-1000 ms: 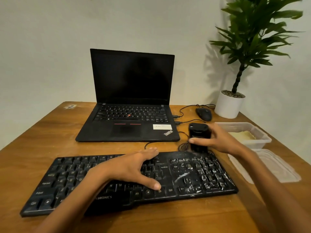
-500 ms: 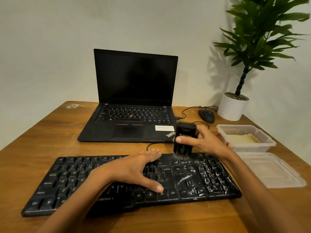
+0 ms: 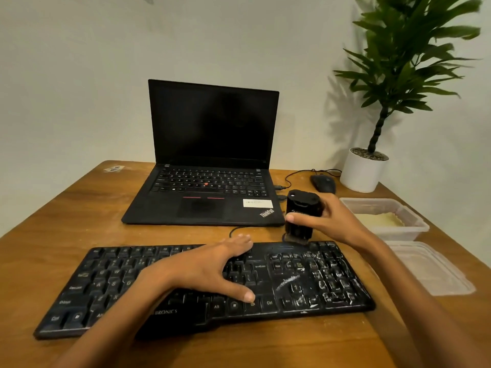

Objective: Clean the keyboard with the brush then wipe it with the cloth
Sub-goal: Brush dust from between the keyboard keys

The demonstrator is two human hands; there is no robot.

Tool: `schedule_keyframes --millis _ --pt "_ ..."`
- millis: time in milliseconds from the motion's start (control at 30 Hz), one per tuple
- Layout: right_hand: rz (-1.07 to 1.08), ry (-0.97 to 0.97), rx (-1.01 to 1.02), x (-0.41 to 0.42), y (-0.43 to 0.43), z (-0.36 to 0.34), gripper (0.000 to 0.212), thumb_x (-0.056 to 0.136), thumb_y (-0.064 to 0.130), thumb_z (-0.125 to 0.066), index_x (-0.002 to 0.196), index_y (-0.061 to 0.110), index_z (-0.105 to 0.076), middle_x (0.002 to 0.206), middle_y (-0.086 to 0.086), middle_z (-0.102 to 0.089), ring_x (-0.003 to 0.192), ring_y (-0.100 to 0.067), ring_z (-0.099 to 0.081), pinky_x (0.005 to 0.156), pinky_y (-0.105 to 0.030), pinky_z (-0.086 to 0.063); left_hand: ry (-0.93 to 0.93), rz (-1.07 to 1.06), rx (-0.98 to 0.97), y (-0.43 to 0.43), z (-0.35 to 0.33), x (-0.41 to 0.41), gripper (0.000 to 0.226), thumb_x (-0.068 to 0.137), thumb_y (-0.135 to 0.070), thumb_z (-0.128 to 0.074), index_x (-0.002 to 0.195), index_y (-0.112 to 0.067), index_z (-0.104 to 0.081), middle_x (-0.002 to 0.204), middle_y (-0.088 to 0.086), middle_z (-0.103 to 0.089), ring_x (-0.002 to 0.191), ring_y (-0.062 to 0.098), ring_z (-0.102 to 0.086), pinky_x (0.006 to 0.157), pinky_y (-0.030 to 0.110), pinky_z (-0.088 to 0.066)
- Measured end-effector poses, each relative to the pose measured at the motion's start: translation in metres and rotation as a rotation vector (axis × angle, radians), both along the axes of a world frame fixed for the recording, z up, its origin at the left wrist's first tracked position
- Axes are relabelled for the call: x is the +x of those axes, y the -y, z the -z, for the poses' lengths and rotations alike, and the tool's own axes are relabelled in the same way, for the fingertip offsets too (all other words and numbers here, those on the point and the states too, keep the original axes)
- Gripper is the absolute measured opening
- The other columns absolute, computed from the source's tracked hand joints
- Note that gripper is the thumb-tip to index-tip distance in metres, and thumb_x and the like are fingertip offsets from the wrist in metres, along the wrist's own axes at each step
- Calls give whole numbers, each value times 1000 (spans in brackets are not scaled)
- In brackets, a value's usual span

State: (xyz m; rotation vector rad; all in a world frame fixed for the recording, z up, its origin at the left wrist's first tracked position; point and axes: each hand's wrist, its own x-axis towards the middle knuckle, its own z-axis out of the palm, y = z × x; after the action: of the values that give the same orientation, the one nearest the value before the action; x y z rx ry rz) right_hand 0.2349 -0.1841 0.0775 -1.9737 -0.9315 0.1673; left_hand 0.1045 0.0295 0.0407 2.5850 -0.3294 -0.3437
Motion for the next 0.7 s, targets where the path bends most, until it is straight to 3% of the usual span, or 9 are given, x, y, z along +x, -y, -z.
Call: schedule_keyframes --millis 100,200,300,400,500,567,700 --pt "-137 -69 13 -19 -12 6 40 71 33 -73 103 12 -63 100 1 -69 93 -9 -64 78 -19 -51 -2 37 9 12 -6 -5 96 76 -56 -63 147 -28 -3 143 -26 13 133 -8 9 103 10 0" --pt "-138 -121 -58 -27 -7 17 42 68 36 -75 103 18 -60 99 3 -67 89 -6 -64 78 -19 -53 -30 58 60 16 -2 -10 98 79 -55 -60 146 -26 5 136 -25 20 123 -12 16 99 8 8" --pt "-49 -124 -116 -17 17 12 40 65 44 -76 94 22 -59 91 5 -66 85 -6 -64 72 -17 -50 -38 45 86 15 2 -13 100 78 -60 -57 145 -28 9 139 -26 23 123 -12 22 99 11 14" --pt "-72 -24 -144 -18 18 -7 21 69 38 -72 83 27 -62 79 13 -68 77 1 -63 67 -14 -45 -52 47 90 17 0 -15 100 78 -59 -57 145 -28 10 135 -25 25 121 -11 24 97 12 17" --pt "-176 -5 -96 -31 -6 -9 25 75 27 -70 96 16 -65 93 2 -70 87 -7 -65 74 -23 -52 -45 42 87 17 -1 -15 98 79 -58 -57 145 -28 9 137 -25 24 120 -11 23 98 12 15" --pt "-216 -32 -129 -35 -10 2 24 76 23 -71 97 14 -63 94 -1 -68 88 -5 -64 78 -19 -52 -39 30 84 16 -1 -16 98 79 -58 -57 145 -28 9 135 -25 25 119 -10 24 96 11 18" --pt "-134 -93 -158 -18 29 4 47 66 45 -75 100 14 -64 97 -3 -70 93 -14 -65 85 -33 -52 -21 50 69 14 1 -16 98 78 -59 -58 145 -29 7 135 -26 25 120 -11 26 82 -3 21"
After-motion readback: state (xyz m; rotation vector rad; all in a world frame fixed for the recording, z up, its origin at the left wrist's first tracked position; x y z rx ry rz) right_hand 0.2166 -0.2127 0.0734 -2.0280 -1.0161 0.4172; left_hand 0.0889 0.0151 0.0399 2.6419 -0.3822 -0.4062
